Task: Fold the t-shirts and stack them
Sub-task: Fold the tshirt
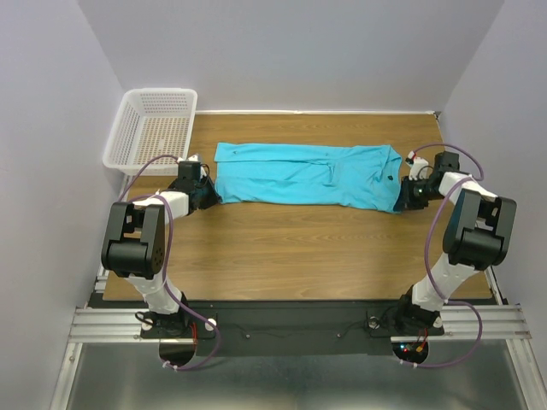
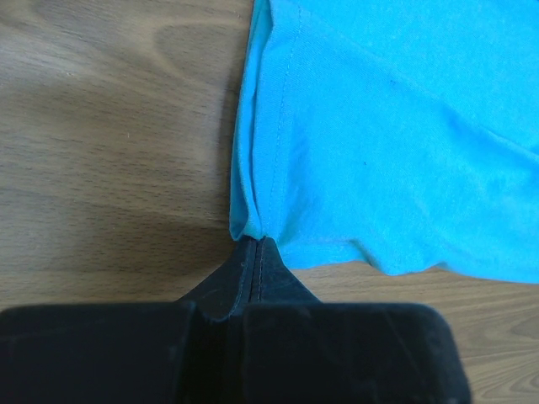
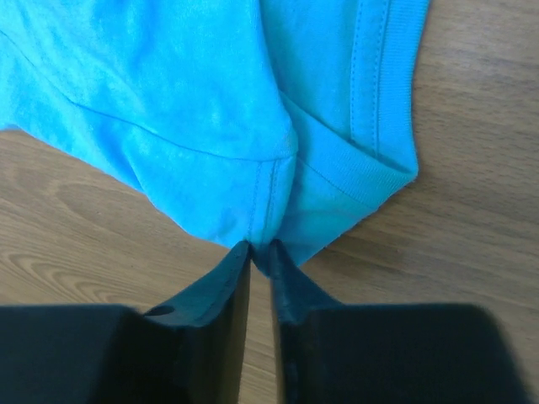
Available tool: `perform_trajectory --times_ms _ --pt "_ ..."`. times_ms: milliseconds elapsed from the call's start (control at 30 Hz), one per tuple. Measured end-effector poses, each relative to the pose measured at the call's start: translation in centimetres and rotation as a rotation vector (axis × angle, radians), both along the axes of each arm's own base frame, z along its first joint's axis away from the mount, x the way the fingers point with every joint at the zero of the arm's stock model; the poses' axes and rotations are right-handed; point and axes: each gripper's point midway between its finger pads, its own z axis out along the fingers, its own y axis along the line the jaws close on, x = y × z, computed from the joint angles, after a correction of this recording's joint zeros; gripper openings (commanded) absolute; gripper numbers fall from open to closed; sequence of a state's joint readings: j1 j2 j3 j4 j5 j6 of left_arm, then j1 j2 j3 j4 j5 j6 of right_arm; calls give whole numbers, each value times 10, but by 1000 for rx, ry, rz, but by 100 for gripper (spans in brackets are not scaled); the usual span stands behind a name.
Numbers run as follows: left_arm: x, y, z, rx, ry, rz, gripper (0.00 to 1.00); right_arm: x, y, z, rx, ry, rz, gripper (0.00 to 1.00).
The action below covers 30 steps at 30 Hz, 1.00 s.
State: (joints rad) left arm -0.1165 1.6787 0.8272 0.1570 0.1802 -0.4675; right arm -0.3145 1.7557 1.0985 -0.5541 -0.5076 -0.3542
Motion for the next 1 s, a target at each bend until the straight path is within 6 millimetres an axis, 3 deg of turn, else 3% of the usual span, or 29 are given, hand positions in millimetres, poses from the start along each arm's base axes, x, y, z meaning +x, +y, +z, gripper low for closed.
perform_trajectory --times_ms 67,233,500,667,867,1000 --pt "0 0 0 1 0 0 0 0 0 -2 2 3 4 0" --pt "-1 5 4 2 -1 15 0 -1 -7 -1 -2 -1 -12 1" --pt "2 20 28 -13 -58 58 0 -4 -36 3 -28 -16 -79 1" --pt "-9 17 19 -29 -26 46 0 -5 -39 2 -41 -21 -67 1" --pt "-36 11 -3 -71 49 31 0 -6 -41 1 -64 -24 -48 0" --pt "-51 7 -2 -98 52 27 0 -9 -43 -1 -79 -24 -42 1"
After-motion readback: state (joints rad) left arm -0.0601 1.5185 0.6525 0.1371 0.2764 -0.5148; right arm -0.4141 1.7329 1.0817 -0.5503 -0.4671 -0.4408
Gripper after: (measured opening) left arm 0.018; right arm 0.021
